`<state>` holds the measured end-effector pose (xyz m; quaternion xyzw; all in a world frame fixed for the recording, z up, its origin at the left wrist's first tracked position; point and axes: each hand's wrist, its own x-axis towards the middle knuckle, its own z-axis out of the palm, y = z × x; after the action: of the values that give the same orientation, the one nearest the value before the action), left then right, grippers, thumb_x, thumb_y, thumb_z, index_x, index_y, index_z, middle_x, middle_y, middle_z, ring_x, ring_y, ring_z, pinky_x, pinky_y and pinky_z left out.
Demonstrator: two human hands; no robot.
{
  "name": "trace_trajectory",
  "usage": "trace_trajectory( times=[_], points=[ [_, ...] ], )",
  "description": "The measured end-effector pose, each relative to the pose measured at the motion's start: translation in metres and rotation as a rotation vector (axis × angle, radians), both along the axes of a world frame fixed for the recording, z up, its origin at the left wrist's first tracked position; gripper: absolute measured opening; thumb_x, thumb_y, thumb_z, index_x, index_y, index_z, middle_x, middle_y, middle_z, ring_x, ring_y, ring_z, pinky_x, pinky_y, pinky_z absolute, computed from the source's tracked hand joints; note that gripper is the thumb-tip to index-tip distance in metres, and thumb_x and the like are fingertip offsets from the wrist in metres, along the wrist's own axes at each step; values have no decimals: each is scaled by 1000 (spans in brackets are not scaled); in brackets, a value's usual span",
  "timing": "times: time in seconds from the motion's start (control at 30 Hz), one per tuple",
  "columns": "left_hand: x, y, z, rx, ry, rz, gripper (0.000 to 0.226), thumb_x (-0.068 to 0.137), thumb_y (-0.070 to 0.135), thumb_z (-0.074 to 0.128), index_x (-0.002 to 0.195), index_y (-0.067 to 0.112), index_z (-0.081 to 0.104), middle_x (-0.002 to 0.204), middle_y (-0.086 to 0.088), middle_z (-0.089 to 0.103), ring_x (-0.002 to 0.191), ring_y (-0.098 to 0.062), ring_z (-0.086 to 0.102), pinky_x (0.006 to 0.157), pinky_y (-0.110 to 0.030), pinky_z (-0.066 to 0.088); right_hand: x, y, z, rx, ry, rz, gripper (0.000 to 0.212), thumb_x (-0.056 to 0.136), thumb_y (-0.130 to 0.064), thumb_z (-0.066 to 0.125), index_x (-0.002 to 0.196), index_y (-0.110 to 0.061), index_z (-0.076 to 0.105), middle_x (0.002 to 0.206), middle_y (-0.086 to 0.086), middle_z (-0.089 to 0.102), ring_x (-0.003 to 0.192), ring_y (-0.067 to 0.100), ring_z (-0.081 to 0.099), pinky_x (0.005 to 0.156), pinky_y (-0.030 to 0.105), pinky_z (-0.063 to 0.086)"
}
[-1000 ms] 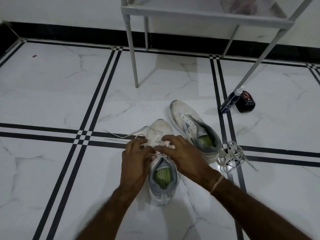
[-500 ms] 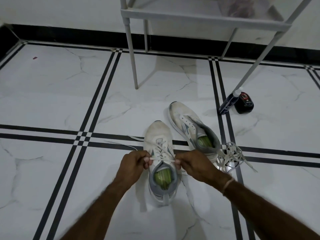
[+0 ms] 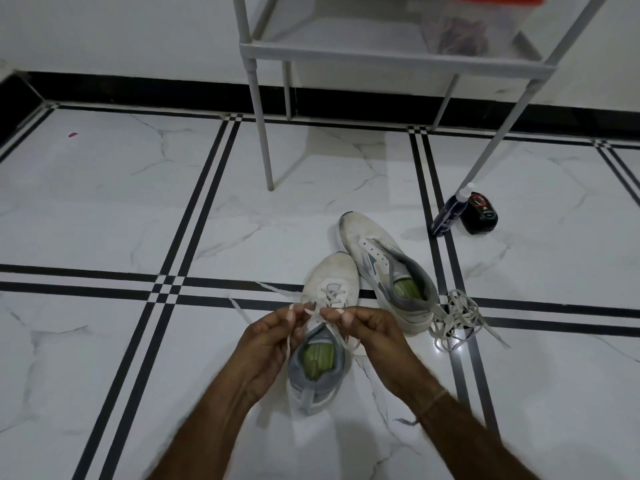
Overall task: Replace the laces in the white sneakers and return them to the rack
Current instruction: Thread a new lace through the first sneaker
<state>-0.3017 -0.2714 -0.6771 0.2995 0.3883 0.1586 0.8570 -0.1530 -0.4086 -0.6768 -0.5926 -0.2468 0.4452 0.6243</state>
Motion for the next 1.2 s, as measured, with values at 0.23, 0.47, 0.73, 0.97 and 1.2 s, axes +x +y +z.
trace_trajectory(
  times=[0.23, 0.47, 0.73, 0.97, 1.2],
  points=[
    [32, -8, 0, -25, 93, 133, 35, 91, 19, 72, 103, -13, 67, 99, -30, 70, 83, -29, 71, 82, -38, 62, -3, 21, 1, 10, -19, -112, 26, 96, -16, 66, 94, 10, 73, 88, 14, 76, 81, 16, 70, 73, 23, 52],
    [35, -16, -4, 120, 240, 96, 16, 92, 16, 71, 93, 3, 79, 83, -19, 71, 61, -19, 60, 56, -24, 53, -13, 32, -6, -19, 129, -224, 24, 99, -19, 65, 94, 3, 73, 90, 21, 74, 81, 25, 72, 75, 33, 60],
    [28, -20, -7, 239, 78, -4, 16, 99, -3, 52, 104, 7, 63, 89, -13, 74, 79, -20, 67, 70, -28, 55, -9, 30, -13, -12, 187, -247, 19, 99, -9, 63, 111, 0, 75, 108, 20, 76, 101, 32, 74, 90, 40, 59],
    [30, -12, 5, 394, 115, -166, 29, 91, -1, 67, 118, 2, 57, 85, -18, 74, 77, -20, 73, 72, -26, 59, -7, 26, -16, -106, -126, -238, 11, 92, 7, 65, 96, -2, 69, 85, 13, 77, 75, 21, 73, 69, 30, 58],
    [29, -10, 15, 564, 246, -207, 14, 84, 7, 78, 96, 3, 73, 83, -15, 77, 80, -25, 76, 73, -28, 60, -9, 14, -14, -52, -244, -63, 9, 97, -13, 68, 103, -9, 74, 96, 7, 77, 94, 22, 74, 87, 39, 60]
  ],
)
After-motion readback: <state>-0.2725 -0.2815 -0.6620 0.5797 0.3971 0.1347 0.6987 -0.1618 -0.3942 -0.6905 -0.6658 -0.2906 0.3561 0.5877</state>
